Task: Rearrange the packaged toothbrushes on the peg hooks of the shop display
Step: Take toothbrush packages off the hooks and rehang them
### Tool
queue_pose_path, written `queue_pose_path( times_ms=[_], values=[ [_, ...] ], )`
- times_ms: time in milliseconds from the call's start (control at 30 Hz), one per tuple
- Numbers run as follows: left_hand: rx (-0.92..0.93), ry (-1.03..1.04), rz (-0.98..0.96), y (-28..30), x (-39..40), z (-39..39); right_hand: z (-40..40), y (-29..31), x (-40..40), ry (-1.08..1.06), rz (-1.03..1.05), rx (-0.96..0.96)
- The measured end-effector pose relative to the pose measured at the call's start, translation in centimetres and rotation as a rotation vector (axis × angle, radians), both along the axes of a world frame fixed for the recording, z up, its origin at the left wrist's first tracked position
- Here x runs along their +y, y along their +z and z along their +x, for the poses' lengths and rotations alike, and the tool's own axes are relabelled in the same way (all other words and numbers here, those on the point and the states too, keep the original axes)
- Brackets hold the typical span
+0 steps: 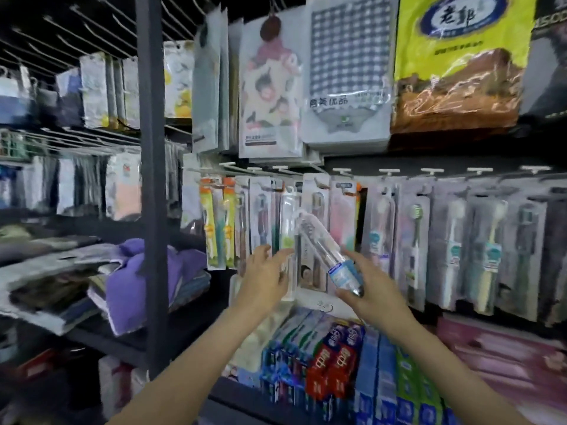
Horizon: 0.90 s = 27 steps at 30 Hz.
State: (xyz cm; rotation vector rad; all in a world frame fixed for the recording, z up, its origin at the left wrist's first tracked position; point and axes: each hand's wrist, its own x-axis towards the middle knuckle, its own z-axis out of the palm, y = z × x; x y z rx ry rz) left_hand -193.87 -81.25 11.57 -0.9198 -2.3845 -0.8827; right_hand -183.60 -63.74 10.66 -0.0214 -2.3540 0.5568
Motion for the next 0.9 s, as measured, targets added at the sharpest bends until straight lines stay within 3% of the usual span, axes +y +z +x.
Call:
queue_pose_path(
  times_ms=[133,233,367,533,800,900],
  values=[
    [-0.015,-0.04,-0.166,1.0,1.0,-2.4,-1.4,0.1,-2.3,-0.34,0.275,-0.008],
    [-0.032,-0.044,-0.224,1.2,2.2,-3.0,-1.7,-0.3,-2.9,-0.489,0.492,0.035],
    [-0.022,0.015,-0.258,0.6,3.7,-4.1,-2.3,-0.2,-3.4,-0.609,0.609,0.059],
    [0.073,0.045,-0.214,-0.2,3.7,-6.1,-4.9,-0.1,-4.2,-0.613,0.508,0.137],
    [0.287,0.098,-0.259,-1.3,1.4,-8.3,-7.1,-1.5,-2.6,-0.354,0.157,0.206],
    [0.276,0.022,-0.219,-1.3,0.6,-8.2,-6.6,-1.5,-3.0,-0.331,0.158,0.179]
  ],
)
